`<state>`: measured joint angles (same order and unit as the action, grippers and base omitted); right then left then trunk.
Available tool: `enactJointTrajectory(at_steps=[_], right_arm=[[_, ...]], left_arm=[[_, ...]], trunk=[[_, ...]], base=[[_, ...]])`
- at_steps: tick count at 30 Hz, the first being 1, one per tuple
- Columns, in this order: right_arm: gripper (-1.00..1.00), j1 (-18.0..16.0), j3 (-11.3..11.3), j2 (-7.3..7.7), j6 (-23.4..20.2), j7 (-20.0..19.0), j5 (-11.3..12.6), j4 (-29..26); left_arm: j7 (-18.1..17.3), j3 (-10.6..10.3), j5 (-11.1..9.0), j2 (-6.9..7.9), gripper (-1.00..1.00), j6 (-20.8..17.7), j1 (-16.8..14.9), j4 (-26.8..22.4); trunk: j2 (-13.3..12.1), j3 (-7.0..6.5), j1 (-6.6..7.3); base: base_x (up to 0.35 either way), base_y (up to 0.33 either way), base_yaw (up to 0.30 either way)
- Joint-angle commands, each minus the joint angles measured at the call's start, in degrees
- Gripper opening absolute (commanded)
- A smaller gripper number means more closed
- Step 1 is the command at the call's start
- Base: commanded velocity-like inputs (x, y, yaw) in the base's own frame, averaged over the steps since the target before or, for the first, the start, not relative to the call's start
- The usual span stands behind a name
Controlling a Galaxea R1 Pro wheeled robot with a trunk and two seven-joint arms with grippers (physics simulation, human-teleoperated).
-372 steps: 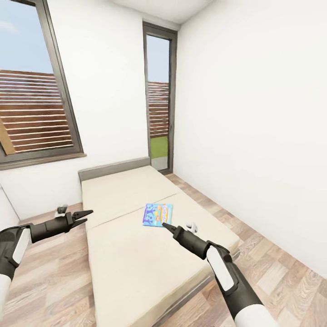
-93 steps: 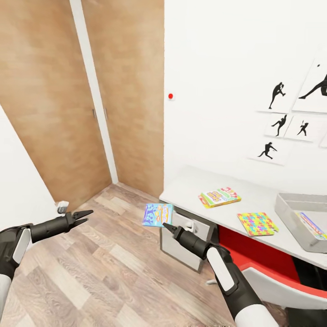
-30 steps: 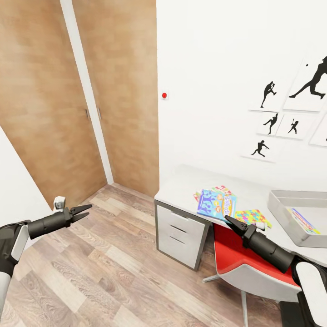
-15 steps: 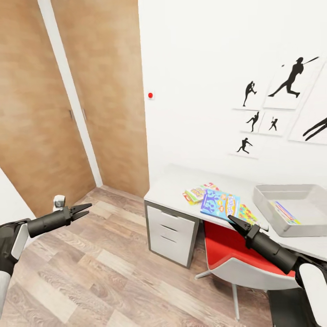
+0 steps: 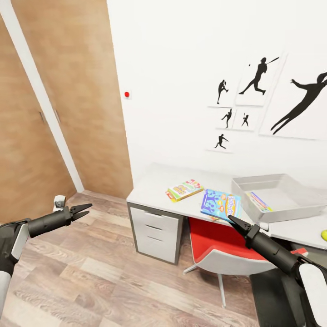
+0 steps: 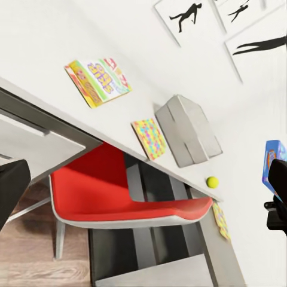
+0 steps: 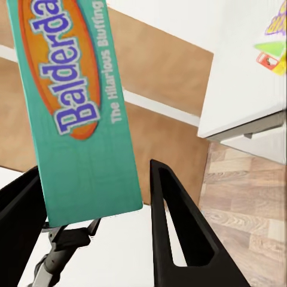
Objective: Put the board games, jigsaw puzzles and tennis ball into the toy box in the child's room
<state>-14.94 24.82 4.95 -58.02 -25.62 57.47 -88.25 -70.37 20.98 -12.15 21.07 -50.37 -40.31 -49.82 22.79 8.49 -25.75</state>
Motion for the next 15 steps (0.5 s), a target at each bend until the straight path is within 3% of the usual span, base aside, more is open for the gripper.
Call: enactJointTrajectory(at_steps=[1,15], right_arm=[[-1.0,-0.1,0.1,-0.02,-0.3,-0.5,0.0,0.0],[-1.0,-0.1,0.1,-0.08,-0.2,-0.5,-0.2,0.2]], left_arm=[[-0.1,0.0,-0.1,0.02,1.0,-0.4,0.0,0.0],[0.0,-0.1,-0.1,0.02,1.0,-0.4,0.0,0.0]], trunk=[[0.1,0.14,-0.03],[0.1,0.48,-0.03]], base=[[0.0,0.0,-0.272],[0.0,0.0,-0.272]])
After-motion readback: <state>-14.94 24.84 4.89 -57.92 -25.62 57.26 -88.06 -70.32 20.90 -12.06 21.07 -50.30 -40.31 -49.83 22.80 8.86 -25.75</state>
